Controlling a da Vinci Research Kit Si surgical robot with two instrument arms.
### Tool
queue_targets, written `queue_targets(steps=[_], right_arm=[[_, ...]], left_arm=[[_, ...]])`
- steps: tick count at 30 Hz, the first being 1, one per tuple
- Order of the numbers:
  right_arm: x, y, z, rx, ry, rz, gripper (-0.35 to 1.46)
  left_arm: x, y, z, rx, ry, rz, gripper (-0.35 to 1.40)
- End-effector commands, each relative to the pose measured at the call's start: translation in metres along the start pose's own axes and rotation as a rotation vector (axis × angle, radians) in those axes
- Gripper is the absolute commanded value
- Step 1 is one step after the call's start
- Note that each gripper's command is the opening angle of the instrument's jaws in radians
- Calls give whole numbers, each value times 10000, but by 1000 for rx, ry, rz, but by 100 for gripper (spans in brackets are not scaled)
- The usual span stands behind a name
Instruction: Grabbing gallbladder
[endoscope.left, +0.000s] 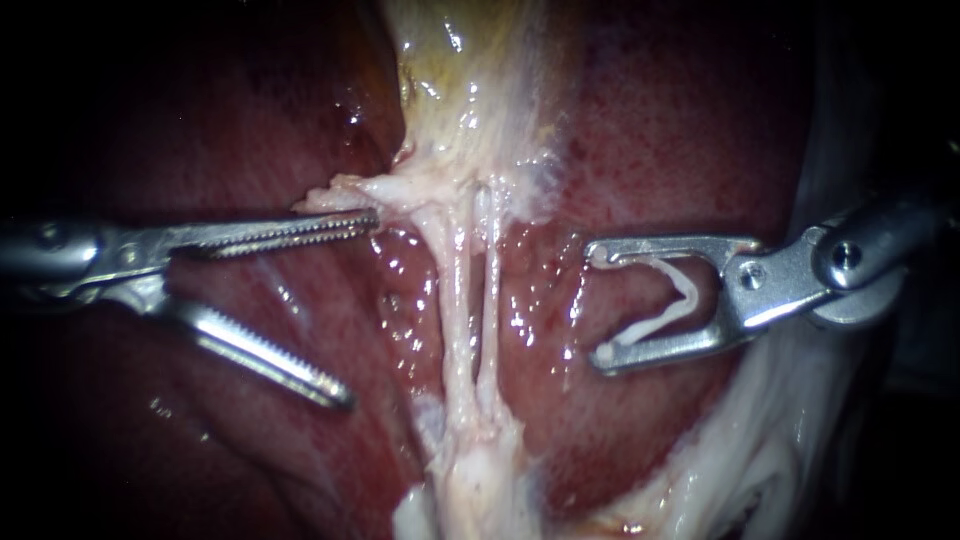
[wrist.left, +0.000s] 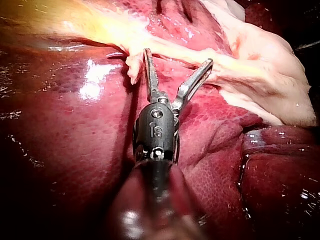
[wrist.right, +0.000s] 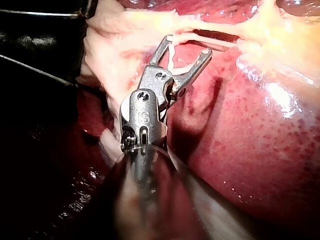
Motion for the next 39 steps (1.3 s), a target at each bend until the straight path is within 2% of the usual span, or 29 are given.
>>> queue_targets(steps=[1, 5, 8, 11, 16, 18, 23, 28, 31, 35, 39], right_arm=[[0, 0, 0, 0, 0, 0, 50], [-1, 0, -1, 0, 0, 0, 50], [-1, -1, -1, 0, 0, 0, 50], [0, -1, 0, 1, 0, 0, 50], [0, -1, 0, 1, 0, 0, 50], [0, -1, 0, 1, 0, 0, 50], [0, -1, 0, 1, 0, 0, 50], [0, -1, 0, 1, 0, 0, 50], [0, -1, 0, 1, 0, 0, 50], [0, -1, 0, 1, 0, 0, 50], [-1, -1, 0, 1, 0, -1, 50]], left_arm=[[5, -1, -5, 12, 0, -19, 111], [28, -17, -24, 53, 1, -48, 105], [37, -33, -30, 75, 1, -58, 103], [31, -50, -25, 85, 0, -60, 95], [8, -72, -8, 94, -7, -87, 76], [0, -76, 0, 98, -15, -95, 68], [-10, -78, 6, 85, -32, -102, 64], [-13, -83, 5, 84, -52, -125, 38], [-15, -86, 2, 89, -54, -136, 12], [-14, -92, -5, 96, -67, -155, -31], [-10, -93, -11, 119, -68, -176, -35]])
